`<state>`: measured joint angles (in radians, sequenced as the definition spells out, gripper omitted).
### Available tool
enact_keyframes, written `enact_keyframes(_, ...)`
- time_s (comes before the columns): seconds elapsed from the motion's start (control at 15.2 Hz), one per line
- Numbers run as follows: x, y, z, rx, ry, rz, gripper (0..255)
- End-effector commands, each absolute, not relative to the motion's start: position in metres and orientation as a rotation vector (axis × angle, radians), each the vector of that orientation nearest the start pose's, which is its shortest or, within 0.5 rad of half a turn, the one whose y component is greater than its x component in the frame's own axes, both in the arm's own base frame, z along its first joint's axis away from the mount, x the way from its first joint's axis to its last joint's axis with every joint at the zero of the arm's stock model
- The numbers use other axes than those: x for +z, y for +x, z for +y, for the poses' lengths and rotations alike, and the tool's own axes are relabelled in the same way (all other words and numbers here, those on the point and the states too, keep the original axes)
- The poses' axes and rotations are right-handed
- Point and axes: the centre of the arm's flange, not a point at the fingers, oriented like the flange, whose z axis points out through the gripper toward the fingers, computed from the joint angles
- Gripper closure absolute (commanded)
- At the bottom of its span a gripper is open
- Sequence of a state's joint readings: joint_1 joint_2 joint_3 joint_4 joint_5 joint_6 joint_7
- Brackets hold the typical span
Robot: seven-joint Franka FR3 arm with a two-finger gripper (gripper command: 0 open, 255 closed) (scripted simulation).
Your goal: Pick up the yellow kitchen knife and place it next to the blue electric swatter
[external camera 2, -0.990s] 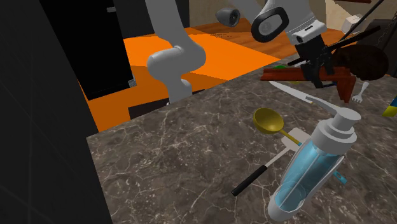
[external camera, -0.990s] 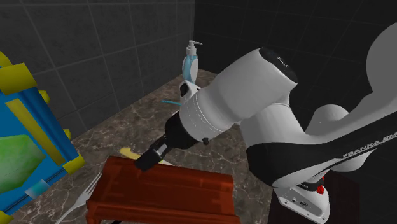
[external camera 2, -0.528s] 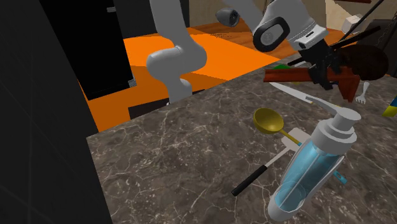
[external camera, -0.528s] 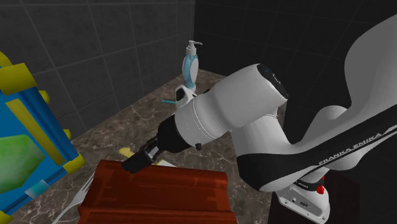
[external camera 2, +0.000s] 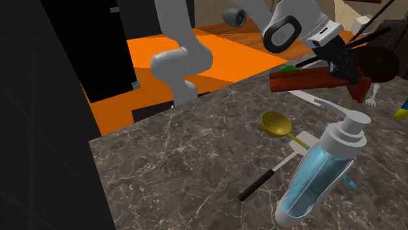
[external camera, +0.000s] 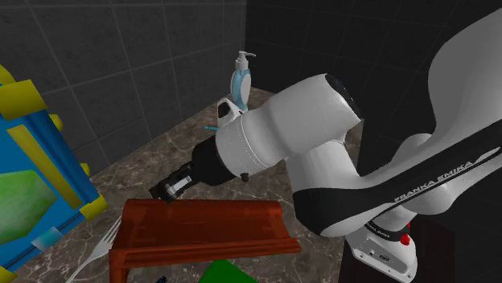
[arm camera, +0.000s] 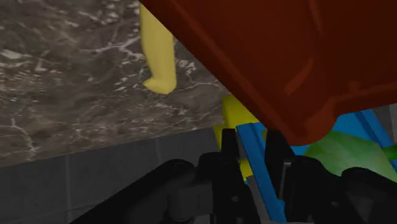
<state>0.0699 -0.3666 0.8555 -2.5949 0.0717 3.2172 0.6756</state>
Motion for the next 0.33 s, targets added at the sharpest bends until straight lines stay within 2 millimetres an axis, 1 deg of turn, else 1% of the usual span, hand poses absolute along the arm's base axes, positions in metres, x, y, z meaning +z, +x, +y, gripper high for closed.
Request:
enact_keyframes(0.0, 0.399, 0.283, 0.361, -0.73, -2.846, -0.323, 255)
enact_keyframes(0.07, 0.402, 0.275, 0.354, -0.715, -2.841, -0.329, 255)
enact_keyframes(0.13, 0.397, 0.271, 0.345, -0.706, -2.838, -0.332, 255)
enact_keyframes(0.2, 0.394, 0.261, 0.342, -0.705, -2.837, -0.331, 255)
enact_keyframes(0.26, 0.399, 0.257, 0.344, -0.705, -2.836, -0.331, 255)
